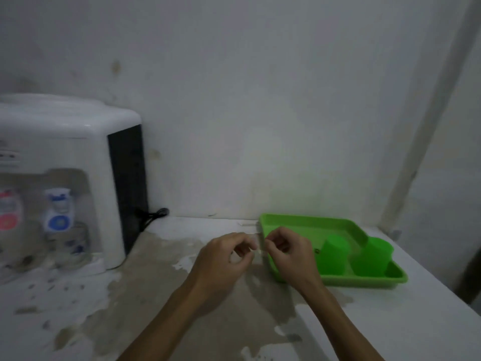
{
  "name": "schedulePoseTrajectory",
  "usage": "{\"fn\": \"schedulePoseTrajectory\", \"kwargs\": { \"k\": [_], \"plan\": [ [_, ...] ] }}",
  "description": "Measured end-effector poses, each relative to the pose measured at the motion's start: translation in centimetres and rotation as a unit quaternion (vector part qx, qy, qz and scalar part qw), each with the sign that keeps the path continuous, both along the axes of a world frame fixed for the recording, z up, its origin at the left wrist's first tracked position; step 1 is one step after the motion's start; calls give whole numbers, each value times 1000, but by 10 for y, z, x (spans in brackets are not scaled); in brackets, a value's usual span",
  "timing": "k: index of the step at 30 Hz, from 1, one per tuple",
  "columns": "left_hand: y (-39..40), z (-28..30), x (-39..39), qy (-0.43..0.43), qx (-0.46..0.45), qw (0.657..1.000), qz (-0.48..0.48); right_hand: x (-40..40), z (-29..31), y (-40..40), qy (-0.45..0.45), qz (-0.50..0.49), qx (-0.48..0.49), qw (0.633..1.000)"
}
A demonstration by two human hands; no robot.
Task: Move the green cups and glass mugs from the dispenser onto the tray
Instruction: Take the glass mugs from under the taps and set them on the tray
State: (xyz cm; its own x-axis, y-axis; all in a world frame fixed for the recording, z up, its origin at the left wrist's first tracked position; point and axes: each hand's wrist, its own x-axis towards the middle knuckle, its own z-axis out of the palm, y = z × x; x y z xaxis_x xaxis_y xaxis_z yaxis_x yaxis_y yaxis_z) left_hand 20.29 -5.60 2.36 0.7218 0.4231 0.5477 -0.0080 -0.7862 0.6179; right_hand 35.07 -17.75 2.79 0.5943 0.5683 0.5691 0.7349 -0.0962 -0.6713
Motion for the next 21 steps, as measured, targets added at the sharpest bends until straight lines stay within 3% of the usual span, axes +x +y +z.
{"fn": "schedulePoseTrajectory", "kwargs": {
  "k": [10,13,17,21],
  "plan": [
    [80,-19,-148,-34,-9,982,187,-107,-31,109,103,125,-38,986],
    [97,-24,-179,-76,-3,958,277,-132,-37,131,124,150,-51,979],
    [123,-35,-203,-128,-49,894,426,-153,-42,148,133,170,-65,974],
    [147,-46,-219,-110,-124,887,430,-166,-42,156,143,186,-74,969]
  ]
}}
